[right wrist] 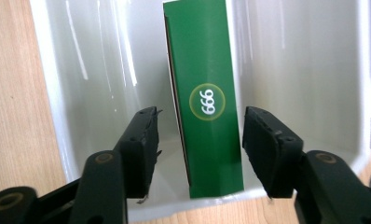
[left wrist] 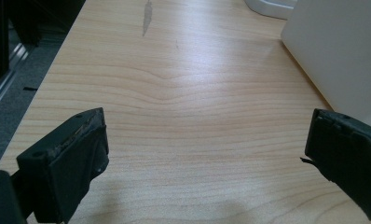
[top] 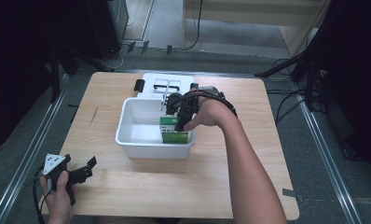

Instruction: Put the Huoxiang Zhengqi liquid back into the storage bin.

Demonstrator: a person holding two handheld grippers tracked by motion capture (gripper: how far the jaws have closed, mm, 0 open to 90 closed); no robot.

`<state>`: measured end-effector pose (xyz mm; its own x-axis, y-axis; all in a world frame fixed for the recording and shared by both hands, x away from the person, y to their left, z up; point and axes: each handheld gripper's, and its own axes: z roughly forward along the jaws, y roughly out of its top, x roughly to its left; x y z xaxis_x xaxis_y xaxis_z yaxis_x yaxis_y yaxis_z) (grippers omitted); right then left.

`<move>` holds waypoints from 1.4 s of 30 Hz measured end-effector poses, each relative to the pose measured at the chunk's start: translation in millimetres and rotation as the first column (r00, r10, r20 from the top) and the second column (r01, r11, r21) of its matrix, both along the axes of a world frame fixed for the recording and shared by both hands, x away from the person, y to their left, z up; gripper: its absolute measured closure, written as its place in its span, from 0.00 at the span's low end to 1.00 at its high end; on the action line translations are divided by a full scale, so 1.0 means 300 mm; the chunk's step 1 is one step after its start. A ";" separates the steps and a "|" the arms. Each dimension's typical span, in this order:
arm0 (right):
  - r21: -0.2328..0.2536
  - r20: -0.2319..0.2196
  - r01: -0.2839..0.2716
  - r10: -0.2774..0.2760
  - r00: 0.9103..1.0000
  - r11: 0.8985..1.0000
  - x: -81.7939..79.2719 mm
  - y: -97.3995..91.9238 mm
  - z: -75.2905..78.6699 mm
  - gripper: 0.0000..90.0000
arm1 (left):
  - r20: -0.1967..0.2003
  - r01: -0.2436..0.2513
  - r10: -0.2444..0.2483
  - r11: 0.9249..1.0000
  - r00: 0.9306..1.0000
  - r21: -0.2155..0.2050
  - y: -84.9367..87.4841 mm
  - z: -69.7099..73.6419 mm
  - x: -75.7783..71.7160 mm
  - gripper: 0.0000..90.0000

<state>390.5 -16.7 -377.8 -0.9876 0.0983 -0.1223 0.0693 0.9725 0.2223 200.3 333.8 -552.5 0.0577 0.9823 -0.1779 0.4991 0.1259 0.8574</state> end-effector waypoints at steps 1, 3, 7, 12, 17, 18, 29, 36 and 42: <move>0.005 0.003 0.009 -0.009 1.000 1.000 -0.002 -0.003 0.008 0.49 | -0.001 0.001 -0.001 1.000 1.000 0.000 0.000 0.000 0.000 0.00; 0.023 0.005 0.015 -0.015 1.000 1.000 -0.003 -0.010 0.024 0.47 | -0.001 0.001 -0.001 1.000 1.000 0.000 0.000 0.000 0.000 0.00; 0.047 0.003 0.036 -0.036 0.999 0.998 -0.010 -0.027 0.055 0.44 | -0.001 0.001 -0.001 1.000 1.000 0.000 0.000 0.000 0.000 0.00; 0.072 0.024 0.077 -0.079 0.997 0.994 -0.022 -0.052 0.091 0.44 | 0.000 0.000 0.000 1.000 1.000 0.001 -0.001 0.000 0.000 0.00; 0.103 0.028 0.110 -0.114 0.993 0.989 -0.028 -0.085 0.122 0.43 | 0.000 0.000 0.000 1.000 1.000 0.002 -0.001 0.000 0.000 0.00; 0.109 0.030 0.114 -0.118 0.993 0.987 -0.029 -0.093 0.128 0.43 | 0.000 0.000 0.000 1.000 1.000 0.002 -0.001 0.000 0.000 0.00; 0.183 0.040 0.184 -0.194 0.980 0.966 -0.035 -0.194 0.164 0.42 | -0.001 -0.001 0.001 1.000 1.000 0.004 -0.002 0.001 0.000 0.00; 0.258 0.030 0.276 -0.293 0.956 0.926 -0.032 -0.277 0.156 0.44 | -0.001 0.000 0.000 1.000 1.000 0.006 -0.002 0.001 -0.001 0.00; 0.282 0.028 0.326 -0.348 0.937 0.902 -0.039 -0.347 0.134 0.43 | -0.002 -0.001 0.001 1.000 1.000 0.005 -0.003 0.001 -0.001 0.00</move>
